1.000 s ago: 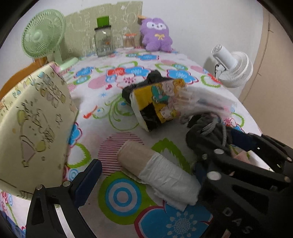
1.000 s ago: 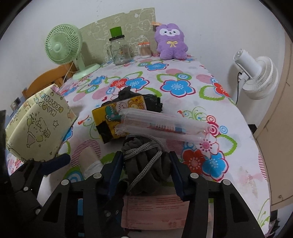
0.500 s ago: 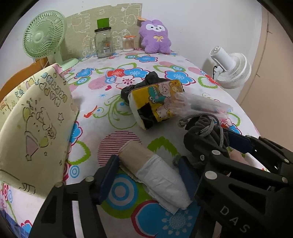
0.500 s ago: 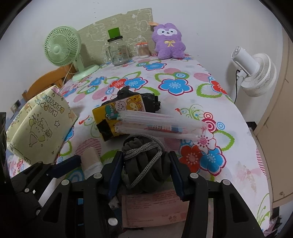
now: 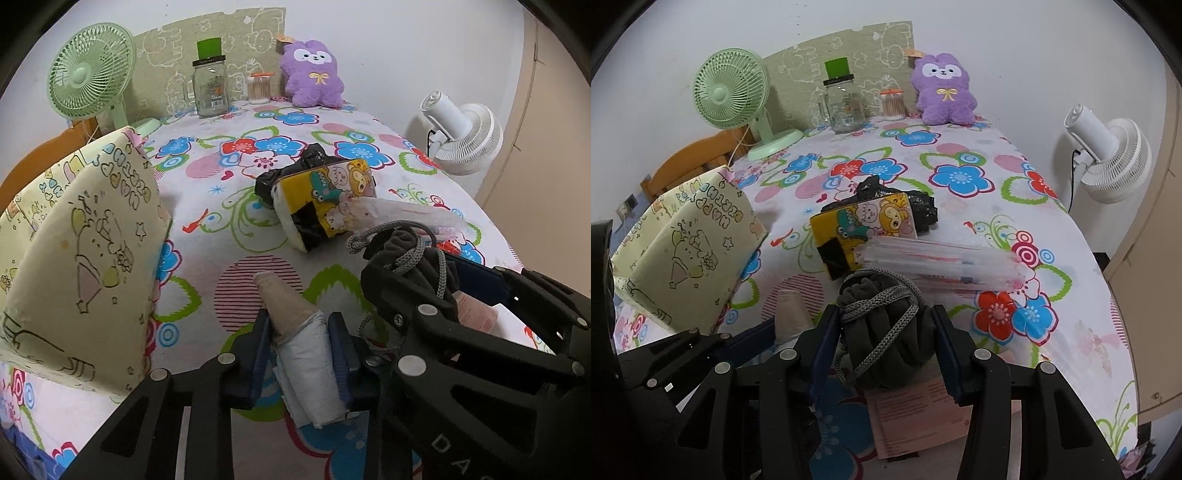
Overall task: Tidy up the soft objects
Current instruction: 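Close the left tool on the white rolled cloth, then lift the white roll with the left tool while the right tool carries the grey knitted item toward the box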
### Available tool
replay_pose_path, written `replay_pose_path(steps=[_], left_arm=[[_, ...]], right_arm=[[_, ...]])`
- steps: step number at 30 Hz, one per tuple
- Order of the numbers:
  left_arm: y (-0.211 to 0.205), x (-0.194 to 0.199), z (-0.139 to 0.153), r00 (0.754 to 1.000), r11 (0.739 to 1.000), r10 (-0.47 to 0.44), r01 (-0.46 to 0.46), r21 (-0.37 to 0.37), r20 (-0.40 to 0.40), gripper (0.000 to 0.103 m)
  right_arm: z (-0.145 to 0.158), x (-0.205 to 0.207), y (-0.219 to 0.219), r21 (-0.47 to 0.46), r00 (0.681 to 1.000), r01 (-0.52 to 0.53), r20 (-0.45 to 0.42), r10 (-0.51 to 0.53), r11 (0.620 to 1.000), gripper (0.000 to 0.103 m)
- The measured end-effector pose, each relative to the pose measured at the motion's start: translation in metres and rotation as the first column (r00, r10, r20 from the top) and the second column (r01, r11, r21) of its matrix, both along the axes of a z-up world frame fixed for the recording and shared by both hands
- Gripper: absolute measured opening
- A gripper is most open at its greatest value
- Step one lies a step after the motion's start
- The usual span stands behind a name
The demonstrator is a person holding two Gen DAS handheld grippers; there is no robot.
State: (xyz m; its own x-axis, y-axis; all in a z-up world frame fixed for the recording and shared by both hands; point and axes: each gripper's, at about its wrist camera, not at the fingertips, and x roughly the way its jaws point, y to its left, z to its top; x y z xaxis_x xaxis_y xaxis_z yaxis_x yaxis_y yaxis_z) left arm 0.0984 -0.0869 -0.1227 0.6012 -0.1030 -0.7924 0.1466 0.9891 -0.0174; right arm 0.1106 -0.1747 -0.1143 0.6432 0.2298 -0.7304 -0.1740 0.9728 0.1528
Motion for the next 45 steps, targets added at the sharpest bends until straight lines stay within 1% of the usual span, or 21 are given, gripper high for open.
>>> replay_pose_path(steps=[15, 21, 32, 37, 45], left_arm=[[0.005, -0.014, 0.023, 0.998, 1.0, -0.005, 0.005, -0.004, 0.055, 0.03], [0.004, -0.02, 0.034, 0.997, 1.0, -0.004, 0.004, 0.0, 0.079, 0.03], [0.001, -0.027, 0.062, 0.991, 1.0, -0.011, 0.01, 0.008, 0.136, 0.03], [-0.002, -0.028, 0.074, 0.988, 1.0, -0.014, 0.012, 0.017, 0.152, 0.03], [-0.002, -0.031, 0.097, 0.983, 1.0, -0.018, 0.016, 0.011, 0.183, 0.03]], right_arm=[[0.022, -0.016, 0.004, 0.008, 0.999, 0.014, 0.045, -0.014, 1.0, 0.053], [0.031, -0.023, 0.003, 0.026, 0.998, 0.02, 0.064, -0.021, 0.999, 0.053], [0.058, -0.032, 0.002, 0.034, 0.992, 0.027, 0.119, -0.03, 0.999, 0.053], [0.07, -0.034, 0.0, 0.026, 0.991, 0.036, 0.125, -0.039, 0.999, 0.053], [0.092, -0.037, -0.002, 0.02, 0.987, 0.049, 0.153, -0.052, 0.999, 0.053]])
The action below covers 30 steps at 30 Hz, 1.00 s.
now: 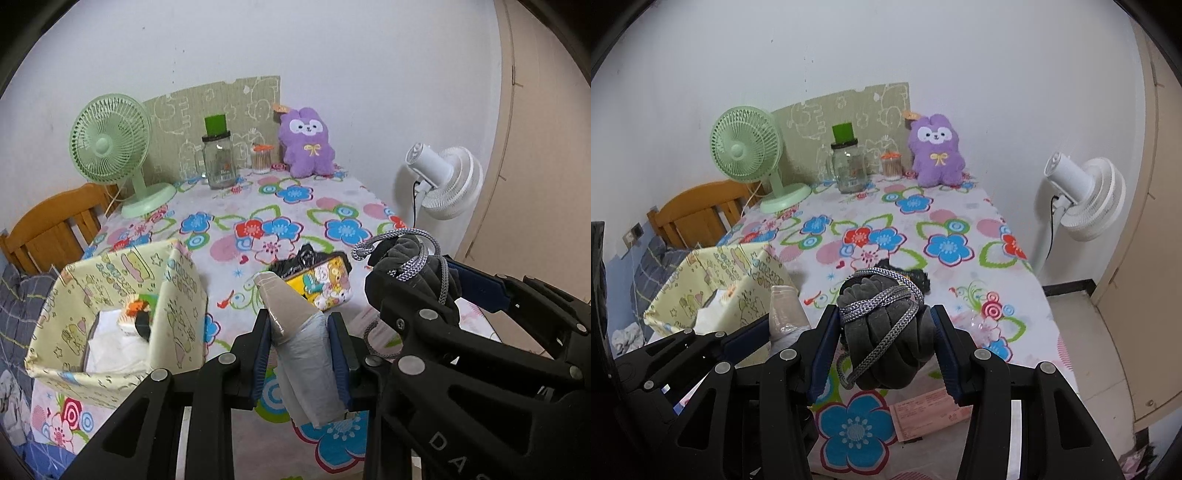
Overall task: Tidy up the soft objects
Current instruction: 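Lift the white roll with the left tool while the right tool carries the grey knitted item toward the box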
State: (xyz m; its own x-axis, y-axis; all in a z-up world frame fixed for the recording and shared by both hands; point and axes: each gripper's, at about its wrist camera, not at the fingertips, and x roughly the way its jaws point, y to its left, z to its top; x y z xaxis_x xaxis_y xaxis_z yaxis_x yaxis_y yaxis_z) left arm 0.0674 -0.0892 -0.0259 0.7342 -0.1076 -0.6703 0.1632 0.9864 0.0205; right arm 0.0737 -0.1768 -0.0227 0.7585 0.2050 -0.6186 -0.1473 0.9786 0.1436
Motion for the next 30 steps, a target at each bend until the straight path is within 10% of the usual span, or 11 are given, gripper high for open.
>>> replay_pose_path(steps=[30], left_arm=[[0.049, 0.007, 0.039, 0.997, 0.998, 0.067, -0.067, 0.0, 0.043, 0.03]], right_arm=[[0.049, 0.003, 0.044, -0.039, 0.997, -0.014, 0.078, 0.017, 0.999, 0.053]])
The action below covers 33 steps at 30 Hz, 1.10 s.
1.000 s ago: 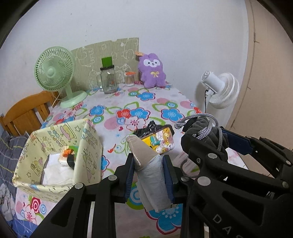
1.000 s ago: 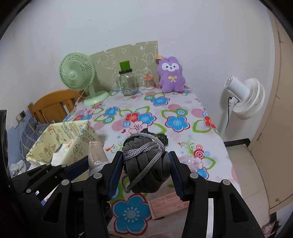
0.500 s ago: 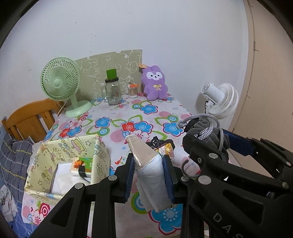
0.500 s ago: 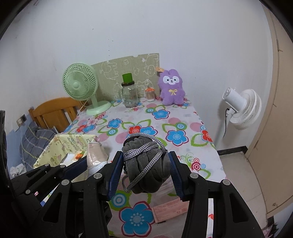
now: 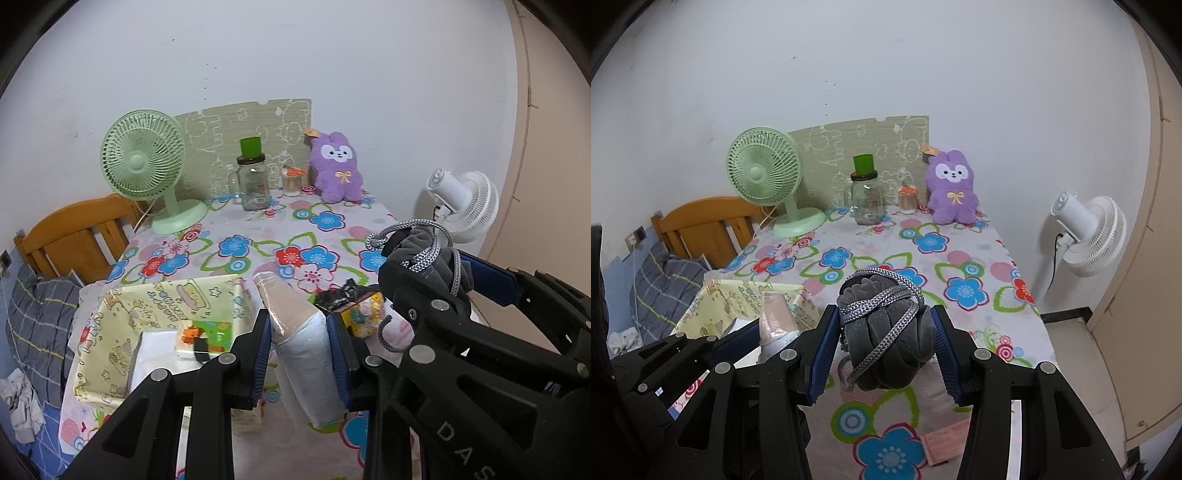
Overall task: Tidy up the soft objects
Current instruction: 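Lift the white roll with the left tool while the right tool carries the grey knitted item toward the box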
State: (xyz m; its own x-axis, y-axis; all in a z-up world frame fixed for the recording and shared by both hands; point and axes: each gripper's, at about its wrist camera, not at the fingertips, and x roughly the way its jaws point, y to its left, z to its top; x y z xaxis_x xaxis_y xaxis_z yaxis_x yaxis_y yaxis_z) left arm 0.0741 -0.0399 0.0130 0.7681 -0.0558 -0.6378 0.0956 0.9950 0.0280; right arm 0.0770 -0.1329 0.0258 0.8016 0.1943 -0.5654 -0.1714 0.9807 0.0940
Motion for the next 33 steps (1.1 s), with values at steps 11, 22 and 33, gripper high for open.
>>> replay_pose_path(steps=[11, 22, 33], left_arm=[[0.037, 0.013, 0.001, 0.998, 0.998, 0.057, -0.057, 0.013, 0.0, 0.03], [0.077, 0.025, -0.008, 0.994, 0.994, 0.111, -0.111, 0.006, -0.023, 0.03], [0.112, 0.039, -0.022, 0.986, 0.988, 0.155, -0.155, 0.003, -0.062, 0.031]], right_arm=[[0.0, 0.02, 0.039, -0.002, 0.999, -0.052, -0.003, 0.052, 0.999, 0.053], [-0.006, 0.04, 0.079, -0.003, 0.993, -0.116, -0.027, 0.116, 0.993, 0.053], [-0.02, 0.06, 0.118, 0.004, 0.983, -0.173, -0.059, 0.173, 0.985, 0.053]])
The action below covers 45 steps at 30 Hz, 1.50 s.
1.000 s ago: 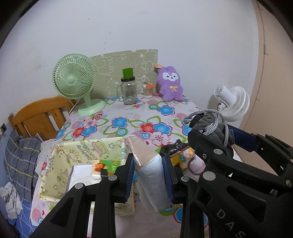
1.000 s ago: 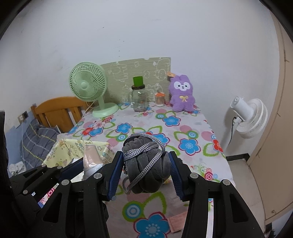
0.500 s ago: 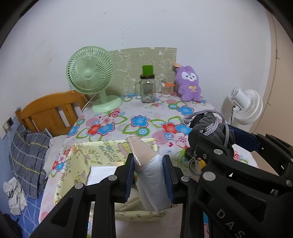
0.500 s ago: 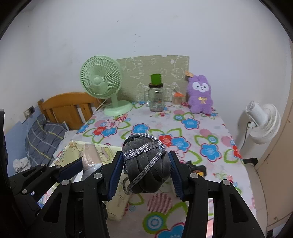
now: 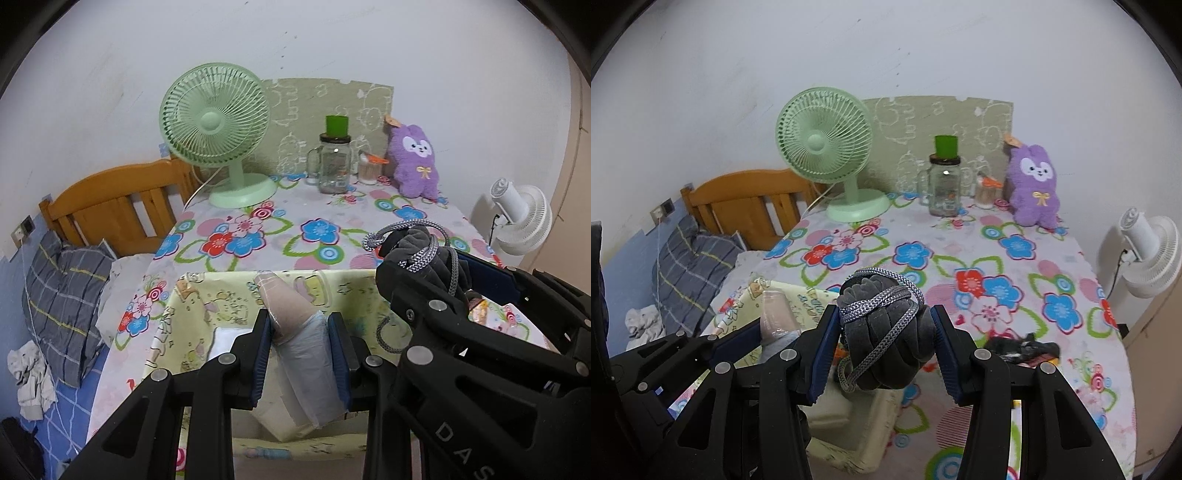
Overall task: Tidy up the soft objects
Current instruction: 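Lift the white roll with the left tool while the right tool carries the grey knitted item toward the box, then open the left tool over the box while the right tool releases the grey knitted item inside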
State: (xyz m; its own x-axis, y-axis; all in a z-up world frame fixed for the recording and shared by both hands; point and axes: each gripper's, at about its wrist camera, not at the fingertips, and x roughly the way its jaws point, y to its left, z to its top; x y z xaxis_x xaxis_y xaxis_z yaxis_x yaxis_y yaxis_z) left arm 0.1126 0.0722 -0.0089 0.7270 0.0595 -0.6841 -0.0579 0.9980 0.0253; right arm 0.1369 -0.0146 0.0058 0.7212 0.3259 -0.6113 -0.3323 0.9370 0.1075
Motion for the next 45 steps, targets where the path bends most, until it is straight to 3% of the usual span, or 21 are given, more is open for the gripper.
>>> replay_pose_path(steps=[23, 27, 34, 37, 39, 41, 45], left_arm=[[0.052, 0.015, -0.035, 0.993, 0.997, 0.075, -0.075, 0.007, -0.092, 0.036], [0.054, 0.014, -0.036, 0.993, 0.997, 0.073, -0.072, 0.007, -0.091, 0.043], [0.057, 0.012, -0.037, 0.993, 0.997, 0.08, -0.08, -0.001, -0.088, 0.067], [0.058, 0.011, -0.036, 0.993, 0.997, 0.08, -0.081, -0.003, -0.085, 0.07], [0.058, 0.01, -0.035, 0.994, 0.997, 0.075, -0.076, -0.007, -0.08, 0.072], [0.056, 0.009, -0.033, 0.995, 0.997, 0.07, -0.071, -0.009, -0.071, 0.075], [0.054, 0.006, -0.03, 0.996, 0.998, 0.061, -0.062, -0.01, -0.059, 0.08]], right_arm=[[-0.036, 0.028, 0.061, -0.029, 0.989, -0.115, -0.094, 0.111, 0.993, 0.053], [-0.039, 0.028, 0.065, -0.03, 0.988, -0.123, -0.102, 0.119, 0.992, 0.053], [-0.04, 0.029, 0.07, -0.031, 0.984, -0.15, -0.103, 0.146, 0.988, 0.053], [-0.039, 0.029, 0.073, -0.041, 0.984, -0.152, -0.097, 0.147, 0.988, 0.06], [-0.038, 0.028, 0.074, -0.047, 0.985, -0.151, -0.088, 0.146, 0.987, 0.073], [-0.036, 0.026, 0.073, -0.047, 0.987, -0.145, -0.07, 0.142, 0.988, 0.079], [-0.031, 0.023, 0.07, -0.054, 0.99, -0.136, -0.05, 0.134, 0.989, 0.084]])
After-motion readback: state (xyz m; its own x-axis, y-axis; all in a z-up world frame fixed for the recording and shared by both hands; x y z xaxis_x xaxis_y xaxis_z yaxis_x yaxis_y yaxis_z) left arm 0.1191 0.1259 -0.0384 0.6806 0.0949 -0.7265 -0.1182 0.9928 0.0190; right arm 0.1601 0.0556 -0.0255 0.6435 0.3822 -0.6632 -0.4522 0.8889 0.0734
